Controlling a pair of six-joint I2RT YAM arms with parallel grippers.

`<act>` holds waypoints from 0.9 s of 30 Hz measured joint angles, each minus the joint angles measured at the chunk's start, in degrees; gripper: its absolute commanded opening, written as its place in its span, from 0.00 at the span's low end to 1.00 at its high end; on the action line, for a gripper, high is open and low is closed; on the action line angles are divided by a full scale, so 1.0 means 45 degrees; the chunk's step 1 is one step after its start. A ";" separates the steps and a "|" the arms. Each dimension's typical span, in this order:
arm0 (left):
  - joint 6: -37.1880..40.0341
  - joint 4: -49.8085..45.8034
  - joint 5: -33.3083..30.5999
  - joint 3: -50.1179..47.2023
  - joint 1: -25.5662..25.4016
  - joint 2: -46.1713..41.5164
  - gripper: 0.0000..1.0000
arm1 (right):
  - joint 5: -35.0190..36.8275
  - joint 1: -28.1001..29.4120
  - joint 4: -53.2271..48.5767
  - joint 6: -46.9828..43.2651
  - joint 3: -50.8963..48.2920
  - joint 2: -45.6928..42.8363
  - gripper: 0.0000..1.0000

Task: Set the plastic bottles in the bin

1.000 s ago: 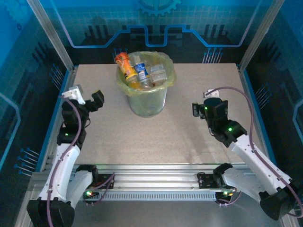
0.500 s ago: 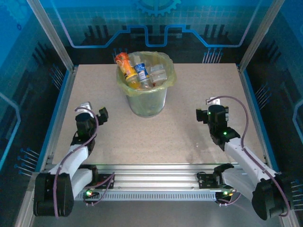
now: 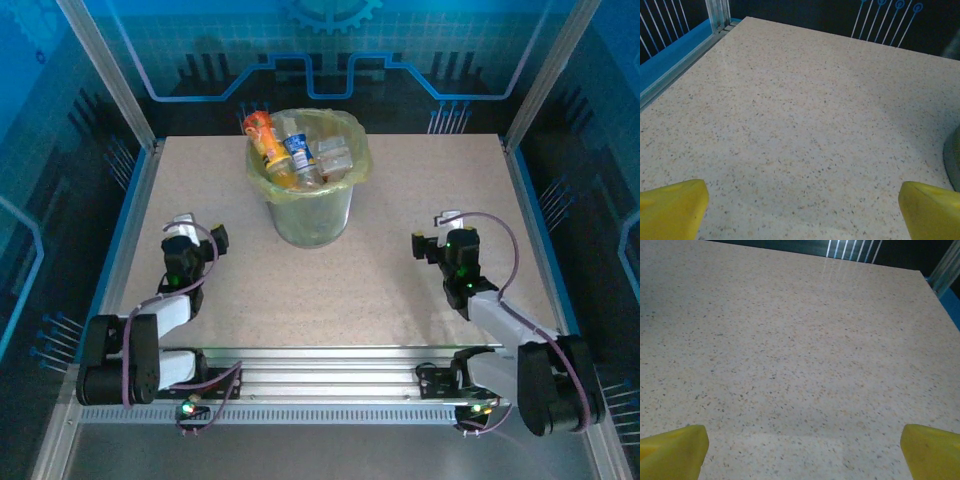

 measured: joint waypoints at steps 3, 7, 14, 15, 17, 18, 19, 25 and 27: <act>0.0039 0.0146 0.0486 0.0000 0.0350 0.0189 0.99 | -0.0529 -0.0126 0.0967 -0.0155 0.0000 0.0753 1.00; 0.0044 0.0175 0.1025 0.0005 0.0568 0.0301 0.99 | -0.1161 -0.0180 0.2215 -0.0379 0.0000 0.2098 1.00; 0.0146 0.0282 0.1617 0.0000 0.0578 0.0306 0.99 | -0.2161 -0.0403 0.3589 -0.0704 0.0228 0.4075 1.00; 0.0146 0.0282 0.1666 0.0000 0.0593 0.0306 0.99 | -0.2312 -0.0491 0.3696 -0.0709 0.0272 0.4265 1.00; 0.0151 0.0282 0.1744 0.0000 0.0602 0.0306 0.99 | -0.2647 -0.0714 0.4012 -0.0714 0.0287 0.4556 1.00; 0.0151 0.0282 0.1783 0.0000 0.0602 0.0306 0.99 | -0.2773 -0.0811 0.4167 -0.0709 0.0287 0.4643 1.00; 0.0151 0.0282 0.1807 0.0005 0.0602 0.0306 0.99 | -0.2895 -0.0899 0.4250 -0.0699 0.0287 0.4697 1.00; 0.0185 0.0272 0.2059 0.0005 0.0612 0.0306 0.99 | -0.3303 -0.1219 0.4294 -0.0549 0.0500 0.4707 1.00; 0.0194 0.0262 0.2186 0.0005 0.0612 0.0316 0.99 | -0.3400 -0.1229 0.4294 -0.0544 0.0529 0.4707 1.00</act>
